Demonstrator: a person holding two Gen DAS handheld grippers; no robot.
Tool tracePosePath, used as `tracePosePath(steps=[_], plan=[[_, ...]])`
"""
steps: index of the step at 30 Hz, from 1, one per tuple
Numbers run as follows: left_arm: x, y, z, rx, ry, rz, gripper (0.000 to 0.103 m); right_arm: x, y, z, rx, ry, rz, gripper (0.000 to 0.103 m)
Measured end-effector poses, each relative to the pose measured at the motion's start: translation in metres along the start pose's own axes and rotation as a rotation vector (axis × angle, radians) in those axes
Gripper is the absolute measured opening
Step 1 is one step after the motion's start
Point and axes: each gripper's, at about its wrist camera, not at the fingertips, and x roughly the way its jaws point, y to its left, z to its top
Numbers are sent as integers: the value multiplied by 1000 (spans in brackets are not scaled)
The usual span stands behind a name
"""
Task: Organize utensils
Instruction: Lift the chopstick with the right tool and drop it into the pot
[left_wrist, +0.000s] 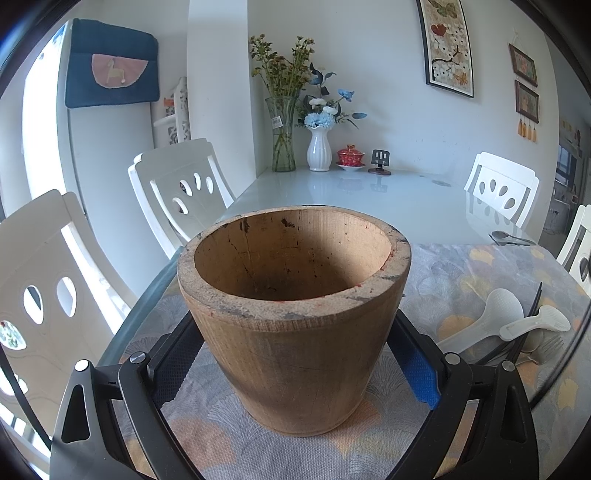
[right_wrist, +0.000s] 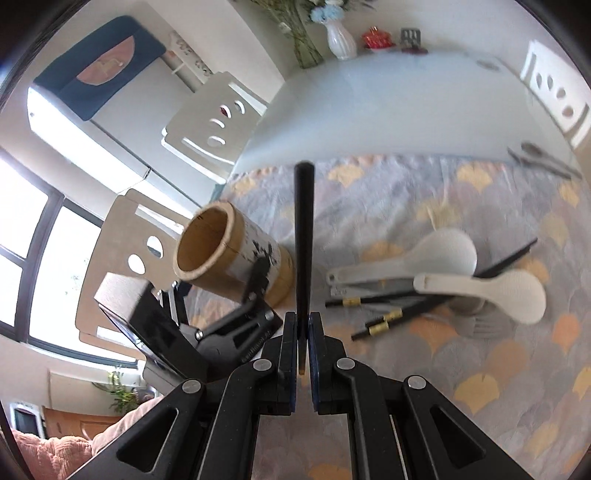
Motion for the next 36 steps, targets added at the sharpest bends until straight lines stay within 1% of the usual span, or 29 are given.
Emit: tracePosePath(steps=[5, 6, 7, 9, 13, 17, 19, 22, 28, 32, 35, 36], plan=[[0, 0, 0, -3, 4, -4, 97, -17, 14, 15, -53, -49, -33, 5], [0, 0, 0, -5, 5, -7, 97, -23, 17, 21, -50, -60, -56, 5], [0, -1, 0, -6, 6, -8, 97, -28, 18, 25, -45, -69, -61, 5], [0, -2, 0, -8, 8, -10, 97, -42, 22, 36, -42, -106, -41, 5], [2, -2, 0, -7, 9, -10, 97, -70, 40, 58, -86, -172, -35, 5], [2, -1, 0, -10, 9, -13, 97, -83, 64, 77, -144, -215, -23, 5], [2, -1, -1, -11, 10, -13, 97, -84, 78, 84, -176, -229, -40, 5], [3, -1, -1, -11, 10, -13, 97, -77, 91, 89, -198, -227, -16, 5], [4, 0, -1, -14, 14, -16, 97, -60, 120, 95, -265, -215, -2, 5], [4, 1, -1, -16, 15, -17, 97, -43, 130, 99, -293, -183, -6, 5], [5, 1, -1, -19, 20, -21, 97, -31, 132, 99, -292, -144, 17, 5], [6, 2, -1, -21, 21, -23, 97, -28, 132, 101, -286, -133, 21, 10]])
